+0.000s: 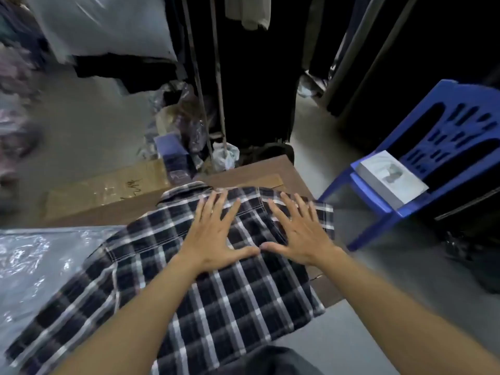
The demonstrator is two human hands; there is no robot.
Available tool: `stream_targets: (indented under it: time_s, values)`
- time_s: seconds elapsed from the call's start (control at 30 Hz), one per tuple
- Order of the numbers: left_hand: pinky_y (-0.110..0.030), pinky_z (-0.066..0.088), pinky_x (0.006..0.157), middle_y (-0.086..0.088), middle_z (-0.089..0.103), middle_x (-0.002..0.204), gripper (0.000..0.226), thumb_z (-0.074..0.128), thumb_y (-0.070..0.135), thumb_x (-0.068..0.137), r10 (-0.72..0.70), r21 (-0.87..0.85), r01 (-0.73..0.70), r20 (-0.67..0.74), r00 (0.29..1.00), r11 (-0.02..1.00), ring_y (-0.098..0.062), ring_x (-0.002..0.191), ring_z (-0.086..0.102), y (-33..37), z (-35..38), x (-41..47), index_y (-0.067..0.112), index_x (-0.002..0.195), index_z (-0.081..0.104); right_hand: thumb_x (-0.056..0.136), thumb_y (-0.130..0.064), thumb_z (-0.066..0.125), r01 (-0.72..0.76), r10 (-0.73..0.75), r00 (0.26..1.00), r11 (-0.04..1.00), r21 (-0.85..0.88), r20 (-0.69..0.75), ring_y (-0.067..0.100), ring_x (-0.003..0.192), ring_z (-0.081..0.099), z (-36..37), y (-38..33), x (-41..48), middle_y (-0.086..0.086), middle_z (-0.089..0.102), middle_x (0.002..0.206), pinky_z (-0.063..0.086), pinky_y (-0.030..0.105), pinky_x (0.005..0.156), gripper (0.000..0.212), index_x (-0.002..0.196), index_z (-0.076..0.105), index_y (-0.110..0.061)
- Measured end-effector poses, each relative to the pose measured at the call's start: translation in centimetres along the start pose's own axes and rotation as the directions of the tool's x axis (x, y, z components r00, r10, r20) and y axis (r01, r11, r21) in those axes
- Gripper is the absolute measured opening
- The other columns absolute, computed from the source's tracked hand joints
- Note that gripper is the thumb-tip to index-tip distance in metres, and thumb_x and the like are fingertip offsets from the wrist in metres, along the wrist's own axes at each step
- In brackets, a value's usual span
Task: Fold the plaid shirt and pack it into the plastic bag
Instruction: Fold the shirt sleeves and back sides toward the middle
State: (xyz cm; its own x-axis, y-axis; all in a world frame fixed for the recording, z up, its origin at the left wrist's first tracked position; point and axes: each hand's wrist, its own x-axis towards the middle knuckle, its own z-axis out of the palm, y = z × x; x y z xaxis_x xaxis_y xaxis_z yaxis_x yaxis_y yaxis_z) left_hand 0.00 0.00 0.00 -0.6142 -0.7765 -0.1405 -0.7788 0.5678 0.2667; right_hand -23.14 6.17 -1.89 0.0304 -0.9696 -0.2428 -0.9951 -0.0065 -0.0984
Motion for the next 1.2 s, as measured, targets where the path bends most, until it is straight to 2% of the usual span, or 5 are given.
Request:
stream_targets:
  time_s: [0.37,0.63,0.93,1.1,1.2]
  values:
    - [-0.047,-0.019,0.119,-0.011,-0.027,0.161,0.14,0.039,0.101,0.056,0.051,0.003,-0.052,0.173,0.984,0.999,-0.027,0.146,-0.031,5.8,5.1,5.2,0.02,0.156,-0.014,0.084,-0.083,0.023,-0.219,0.218,0.976,0.971,0.091,0.026,0.034,0.152,-0.011,2.1,7.6,-0.5,0.007,-0.008,0.167,-0.003,0.057,0.121,0.092,0.157,-0.006,-0.034]
    - [-0.052,-0.018,0.118,-0.01,-0.029,0.161,0.155,0.048,0.101,0.043,-0.059,0.017,0.056,0.267,0.962,0.998,-0.029,0.146,-0.031,6.0,5.6,7.9,0.015,0.155,-0.016,0.106,-0.042,0.022,-0.352,0.352,0.934,0.888,0.297,0.055,0.031,0.151,0.009,1.7,10.4,1.2,0.005,0.021,0.164,0.01,0.055,0.121,0.056,0.157,0.013,-0.021]
    - [-0.051,-0.021,0.117,-0.003,-0.039,0.156,0.162,0.051,0.101,0.038,-0.059,-0.075,0.081,0.265,0.963,0.994,-0.024,0.141,-0.04,5.6,6.5,8.0,0.015,0.151,-0.027,0.091,-0.014,0.064,-0.41,0.525,0.851,0.672,0.616,-0.005,0.03,0.104,0.059,-0.3,10.2,1.4,0.009,0.066,0.103,0.045,0.03,0.08,0.021,0.111,0.066,-0.009]
    - [-0.049,-0.021,0.117,0.001,-0.039,0.154,0.165,0.06,0.097,0.036,-0.063,-0.152,0.111,0.288,0.955,0.982,-0.021,0.142,-0.039,5.7,6.4,8.3,0.016,0.151,-0.027,0.083,-0.018,0.067,-0.224,0.33,0.944,0.644,0.731,-0.002,0.013,0.068,0.056,-6.0,6.0,1.0,-0.006,0.06,0.072,0.043,0.024,0.056,0.007,0.085,0.061,-0.022]
    - [-0.048,0.007,0.122,-0.002,0.009,0.165,0.118,0.072,0.073,0.061,-0.054,-0.478,0.155,0.219,0.974,0.865,-0.028,0.152,0.002,5.0,4.9,8.6,0.022,0.154,0.02,0.084,-0.014,0.066,-0.073,0.081,0.996,0.646,0.76,0.027,0.011,0.065,0.053,-8.7,2.4,0.4,-0.001,0.061,0.076,0.043,0.023,0.059,0.011,0.082,0.058,-0.022]
